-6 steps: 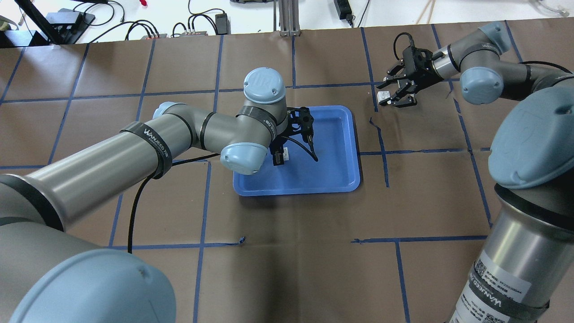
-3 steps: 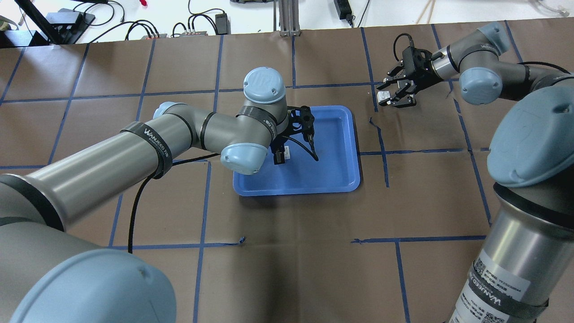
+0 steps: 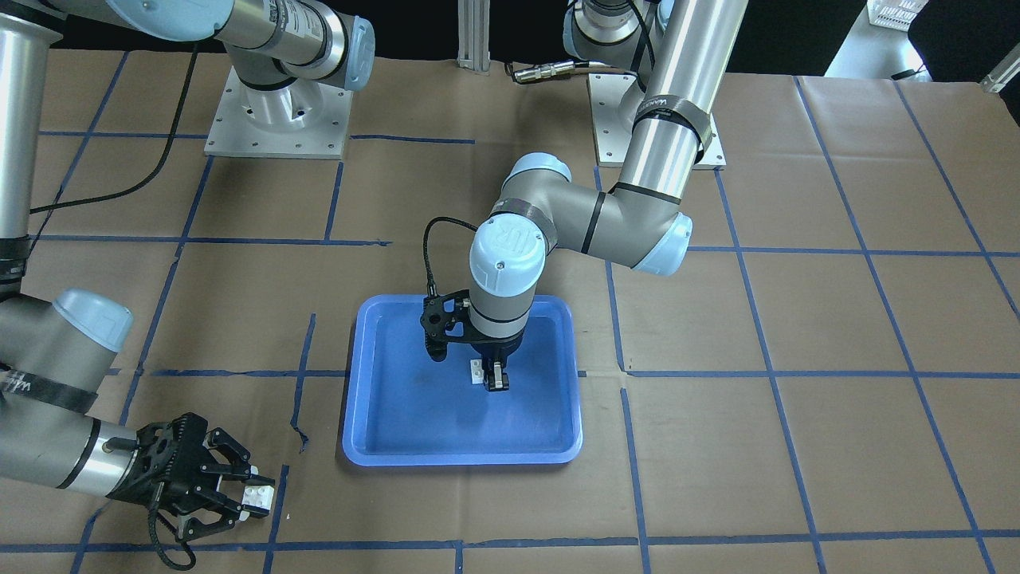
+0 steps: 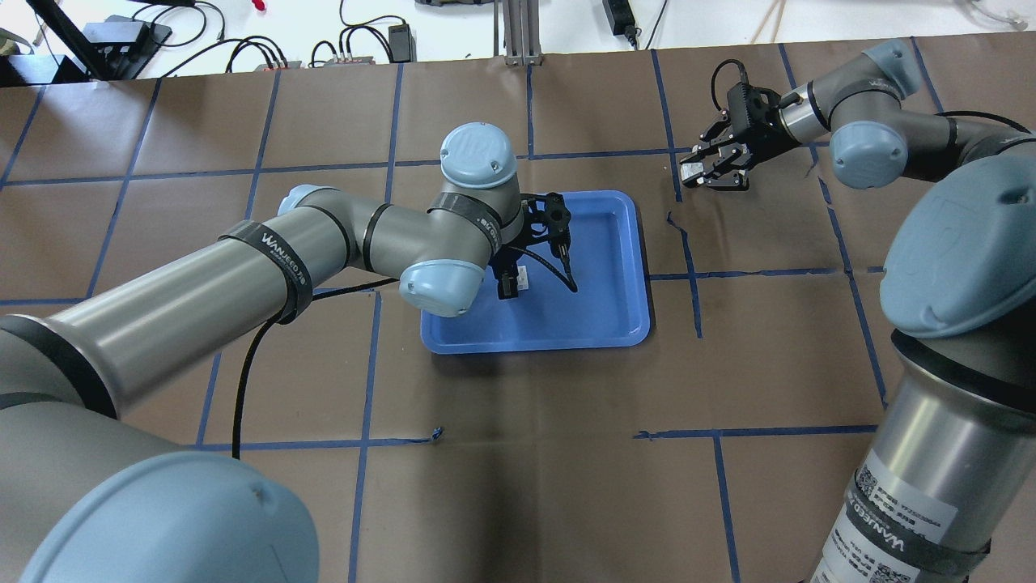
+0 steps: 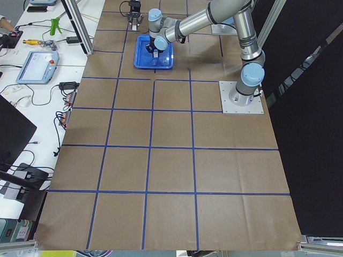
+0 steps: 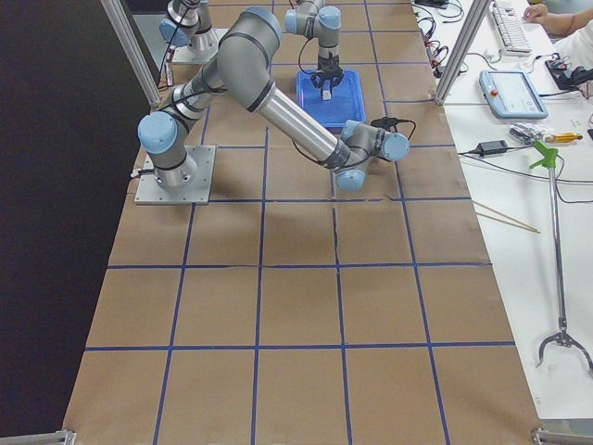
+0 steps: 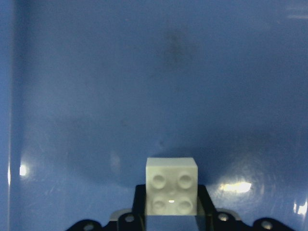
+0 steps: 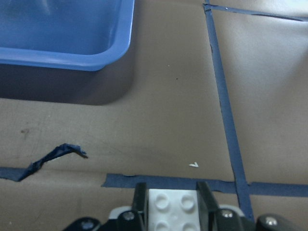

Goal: Assemble white blocks and place on blue tray

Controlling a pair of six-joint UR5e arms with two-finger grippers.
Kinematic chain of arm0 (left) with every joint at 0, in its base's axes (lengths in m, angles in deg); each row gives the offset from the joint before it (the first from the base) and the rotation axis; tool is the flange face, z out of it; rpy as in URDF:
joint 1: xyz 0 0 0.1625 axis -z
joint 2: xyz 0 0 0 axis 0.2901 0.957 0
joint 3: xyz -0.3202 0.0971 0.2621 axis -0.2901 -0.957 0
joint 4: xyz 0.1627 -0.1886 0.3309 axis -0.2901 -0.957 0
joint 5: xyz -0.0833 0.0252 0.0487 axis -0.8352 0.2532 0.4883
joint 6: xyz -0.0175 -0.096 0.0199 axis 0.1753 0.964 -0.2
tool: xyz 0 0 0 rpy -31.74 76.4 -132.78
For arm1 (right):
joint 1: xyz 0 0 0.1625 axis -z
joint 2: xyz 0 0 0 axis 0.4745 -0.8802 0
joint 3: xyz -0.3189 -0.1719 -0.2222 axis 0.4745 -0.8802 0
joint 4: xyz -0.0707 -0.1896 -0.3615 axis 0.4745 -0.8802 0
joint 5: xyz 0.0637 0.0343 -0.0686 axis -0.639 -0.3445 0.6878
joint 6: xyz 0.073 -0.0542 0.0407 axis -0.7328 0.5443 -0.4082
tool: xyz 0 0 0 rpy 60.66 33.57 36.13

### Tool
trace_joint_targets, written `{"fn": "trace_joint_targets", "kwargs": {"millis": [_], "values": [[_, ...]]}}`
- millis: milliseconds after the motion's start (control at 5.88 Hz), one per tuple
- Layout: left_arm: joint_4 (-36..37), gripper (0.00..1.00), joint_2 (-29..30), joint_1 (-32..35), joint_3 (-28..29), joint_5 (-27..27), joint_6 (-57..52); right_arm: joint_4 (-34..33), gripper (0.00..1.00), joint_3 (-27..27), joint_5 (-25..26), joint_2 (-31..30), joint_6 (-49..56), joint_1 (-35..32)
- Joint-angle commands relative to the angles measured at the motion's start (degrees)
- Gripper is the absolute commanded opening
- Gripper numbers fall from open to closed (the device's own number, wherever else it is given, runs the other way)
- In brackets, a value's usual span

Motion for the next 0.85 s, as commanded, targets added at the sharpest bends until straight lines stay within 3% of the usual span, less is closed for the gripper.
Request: {"fn": "trace_joint_targets", "kwargs": {"millis": [0,170,681], "values": [[0.1,0.76,0.1,0.0,0.0,0.0,-0.2,0.0,0.27,-0.8,0.2,-0.1,0.1,0.0],[0.1,0.98,0.1,0.0,0.2,0.1,-0.3,0.1,0.26,-0.8,0.3,-0.5,-0.5,0.0],[-2.4,0.99,-3.0,-0.4,4.7,1.1,1.0,1.1,0.28,0.1,0.0,-3.0,-9.0,-0.2]]}}
